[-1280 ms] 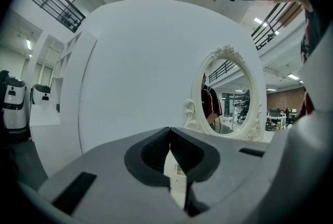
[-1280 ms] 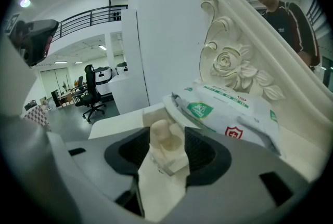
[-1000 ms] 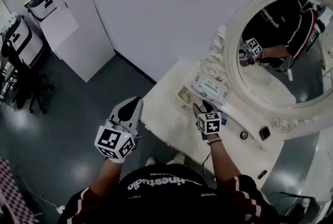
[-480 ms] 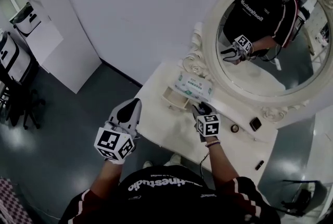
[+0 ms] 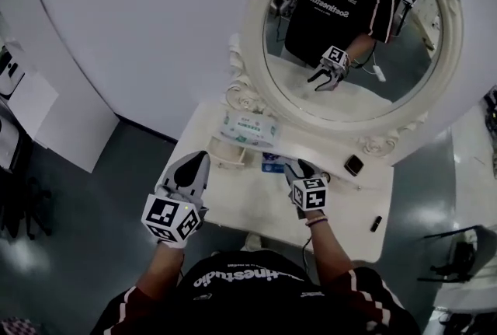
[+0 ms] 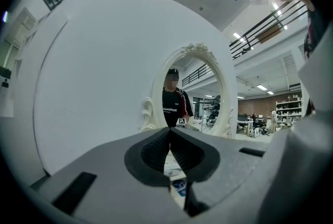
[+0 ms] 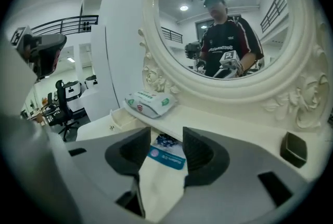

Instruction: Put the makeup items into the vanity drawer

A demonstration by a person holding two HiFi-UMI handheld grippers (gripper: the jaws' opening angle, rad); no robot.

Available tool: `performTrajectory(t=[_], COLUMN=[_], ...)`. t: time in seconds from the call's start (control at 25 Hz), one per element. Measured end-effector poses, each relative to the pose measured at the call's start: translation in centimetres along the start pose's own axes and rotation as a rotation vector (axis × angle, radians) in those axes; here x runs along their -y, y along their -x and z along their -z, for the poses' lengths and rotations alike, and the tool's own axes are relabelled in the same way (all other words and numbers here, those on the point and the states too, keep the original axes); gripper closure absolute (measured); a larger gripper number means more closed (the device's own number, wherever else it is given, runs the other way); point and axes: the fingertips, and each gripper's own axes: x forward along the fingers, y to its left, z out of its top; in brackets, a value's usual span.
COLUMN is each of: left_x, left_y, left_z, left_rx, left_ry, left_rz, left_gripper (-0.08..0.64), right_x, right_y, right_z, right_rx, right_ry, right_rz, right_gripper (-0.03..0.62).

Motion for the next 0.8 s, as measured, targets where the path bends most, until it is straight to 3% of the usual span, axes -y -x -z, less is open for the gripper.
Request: performTrajectory(t=[0.36, 0.8], left_x=[4.2, 7.6], left_y=[-3.1, -2.3], left_z=[-0.1, -0.5], left_rx=[-0.002, 0.007], left_ry=[0.008, 0.0], left_rz=[0.174, 0.317], left_gripper=[0.554, 0.554], right_x=[4.9, 3.5], right_y=[7.4, 16.4], right_z=[1.5, 0.3], right_rx=[0.032, 0.135], right_ry=[-0.094, -0.139], right_rz=[0.175, 0.305], right_gripper=[0.402, 0.405])
